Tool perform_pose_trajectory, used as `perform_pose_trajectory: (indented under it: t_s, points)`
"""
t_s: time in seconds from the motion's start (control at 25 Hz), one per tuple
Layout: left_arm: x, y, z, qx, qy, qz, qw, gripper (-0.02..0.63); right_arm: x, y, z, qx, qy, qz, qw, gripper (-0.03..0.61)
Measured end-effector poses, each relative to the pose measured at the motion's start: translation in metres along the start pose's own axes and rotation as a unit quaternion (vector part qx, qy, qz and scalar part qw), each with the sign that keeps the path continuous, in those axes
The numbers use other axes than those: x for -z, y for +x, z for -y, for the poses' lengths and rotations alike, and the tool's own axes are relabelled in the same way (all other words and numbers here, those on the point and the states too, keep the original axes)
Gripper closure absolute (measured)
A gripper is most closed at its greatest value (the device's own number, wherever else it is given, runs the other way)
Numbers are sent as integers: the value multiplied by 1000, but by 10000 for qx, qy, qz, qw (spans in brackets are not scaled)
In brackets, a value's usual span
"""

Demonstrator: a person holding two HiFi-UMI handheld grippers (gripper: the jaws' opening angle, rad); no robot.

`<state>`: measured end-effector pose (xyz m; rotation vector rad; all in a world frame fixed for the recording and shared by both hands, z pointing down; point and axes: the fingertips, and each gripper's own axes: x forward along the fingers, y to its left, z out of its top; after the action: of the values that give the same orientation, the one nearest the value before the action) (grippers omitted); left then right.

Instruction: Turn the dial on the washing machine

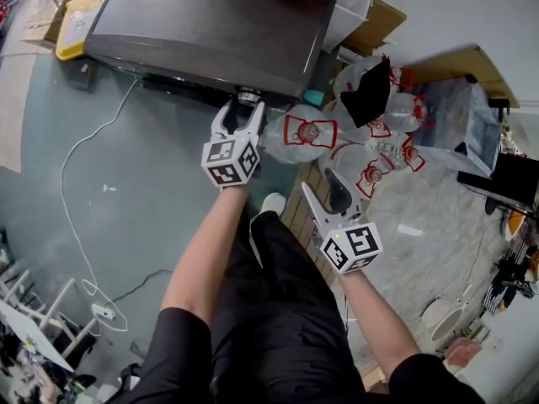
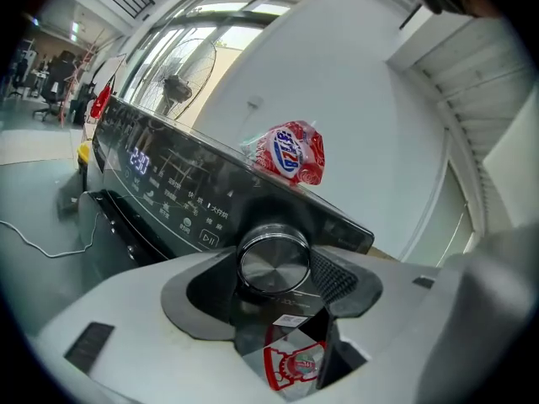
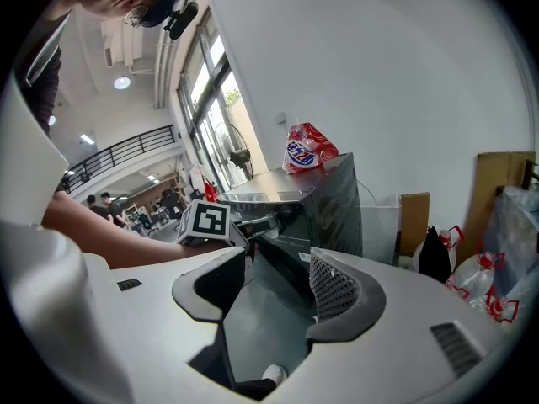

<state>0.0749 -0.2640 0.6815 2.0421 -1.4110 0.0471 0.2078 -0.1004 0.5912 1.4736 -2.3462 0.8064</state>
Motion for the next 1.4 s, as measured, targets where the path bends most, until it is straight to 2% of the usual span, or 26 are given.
perform_pose_trajectory:
  t_s: [0.24,0.6,0.84,1.08,1.24,1.4]
  points:
    - [0,0,1,-105,217,-98,9997,351,3,0,1,4,-11,-21,10000,354]
    - [0,0,4,-398,1214,-288,9914,353,6,-1,2,23,7,-7,10000,354]
    - [2,2,6,-536,1878,-319,9802,353,8,0,3,18,-21,-39,10000,354]
    - [1,2,8,-318,1564,-243,9869,343,6,-3,6,59,0,-38,10000,354]
    - [5,2,8,-122,983,-159,9950,322,7,-2,7,45,1,-24,10000,354]
    - [12,3,3,-19,283,-261,9993,319,9,-3,6,47,20,-74,10000,355]
